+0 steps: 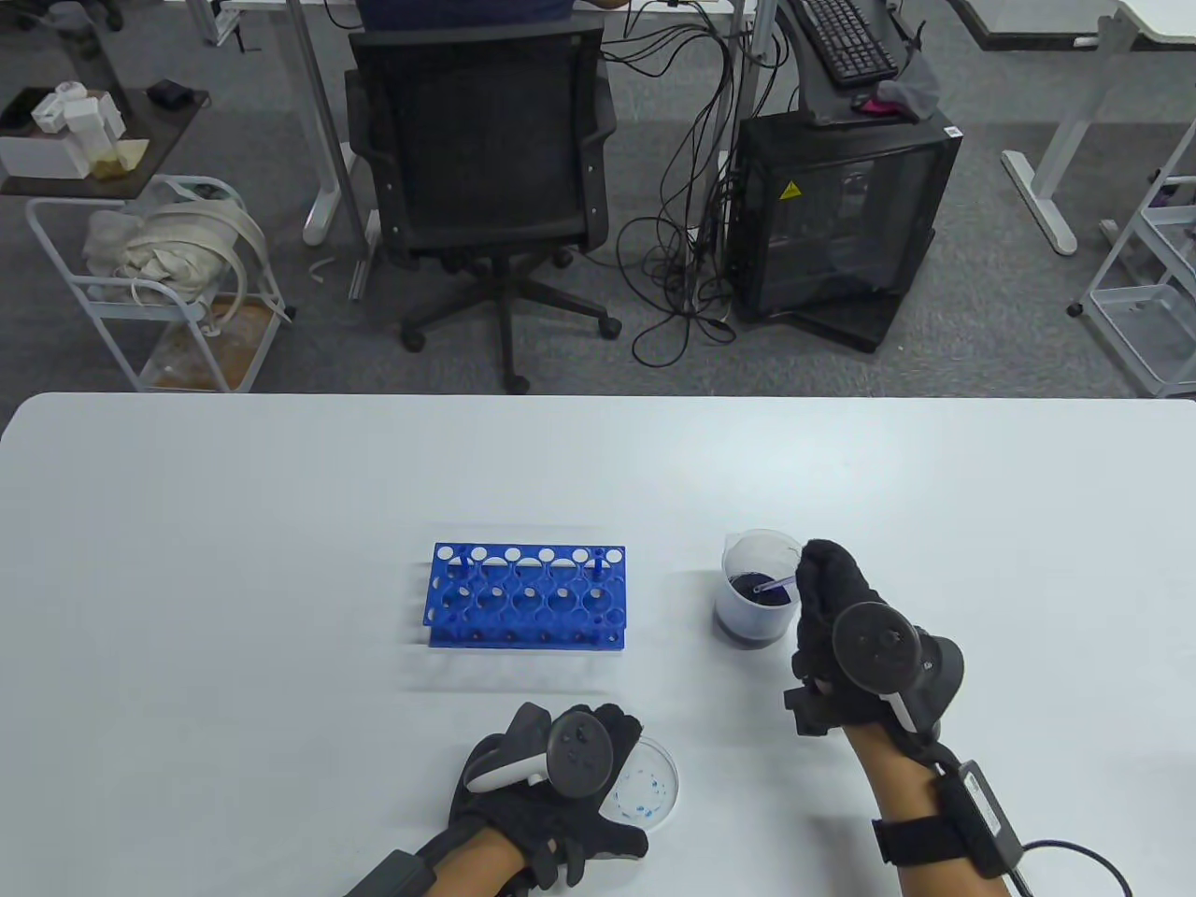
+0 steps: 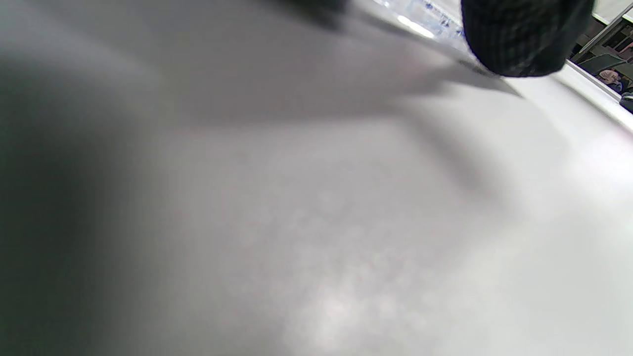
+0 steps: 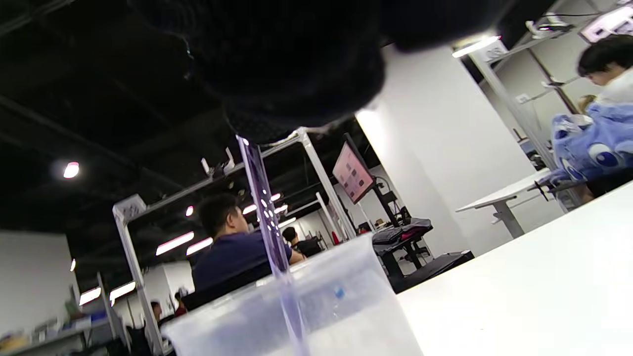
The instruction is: Dip glass rod and spread liquid on culture dish
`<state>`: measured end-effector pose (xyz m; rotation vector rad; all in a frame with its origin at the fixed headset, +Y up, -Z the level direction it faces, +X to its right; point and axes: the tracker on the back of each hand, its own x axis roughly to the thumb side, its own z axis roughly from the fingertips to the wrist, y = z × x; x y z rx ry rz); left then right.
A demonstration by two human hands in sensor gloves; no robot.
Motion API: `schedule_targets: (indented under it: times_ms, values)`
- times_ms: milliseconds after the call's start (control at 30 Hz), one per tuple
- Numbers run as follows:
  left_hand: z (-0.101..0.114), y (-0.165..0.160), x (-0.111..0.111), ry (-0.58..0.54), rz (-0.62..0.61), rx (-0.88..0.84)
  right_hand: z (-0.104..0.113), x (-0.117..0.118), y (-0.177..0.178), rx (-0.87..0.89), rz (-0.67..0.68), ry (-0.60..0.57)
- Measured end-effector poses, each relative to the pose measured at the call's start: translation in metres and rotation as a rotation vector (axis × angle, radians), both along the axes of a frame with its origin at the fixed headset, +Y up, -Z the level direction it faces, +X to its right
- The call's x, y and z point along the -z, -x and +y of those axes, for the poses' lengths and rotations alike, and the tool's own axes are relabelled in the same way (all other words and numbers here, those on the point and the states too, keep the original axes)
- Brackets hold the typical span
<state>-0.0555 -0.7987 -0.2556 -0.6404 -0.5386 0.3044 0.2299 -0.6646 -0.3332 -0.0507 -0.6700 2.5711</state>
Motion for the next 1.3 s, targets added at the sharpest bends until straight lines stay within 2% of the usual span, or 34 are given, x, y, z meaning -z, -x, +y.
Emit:
schedule_targets:
  times_ms: [33, 200, 300, 367, 467, 633, 900, 1067, 1300]
  values:
    - [0.0, 0.0, 0.0, 0.0, 0.0, 0.0, -0.002, 0.001, -0.002, -0.004, -0.003, 0.037]
    - [0.0, 0.0, 0.0, 0.0, 0.0, 0.0, 0.014, -0.013, -0.015, 0.121, 0.007, -0.054]
    - [0.0, 0.0, 0.0, 0.0, 0.0, 0.0, 0.026, -0.038, -0.014, 0.211, 0.093, -0.093]
    - [0.0, 0.0, 0.0, 0.0, 0.0, 0.0, 0.027, -0.06, -0.008, 0.241, 0.169, -0.098]
    - [0.0, 0.0, 0.0, 0.0, 0.0, 0.0, 0.011, -0.093, 0.009, 0.228, 0.311, -0.061]
    - [0.0, 0.0, 0.0, 0.0, 0.0, 0.0, -0.025, -0.118, 0.042, 0.128, 0.468, 0.038]
    - [0.0, 0.0, 0.0, 0.0, 0.0, 0.0, -0.048, -0.12, 0.072, 0.057, 0.544, 0.129]
    - [0.0, 0.0, 0.0, 0.0, 0.0, 0.0, -0.054, -0.119, 0.079, 0.043, 0.544, 0.152]
    - [0.0, 0.0, 0.0, 0.0, 0.0, 0.0, -0.054, -0.114, 0.073, 0.016, 0.477, 0.119]
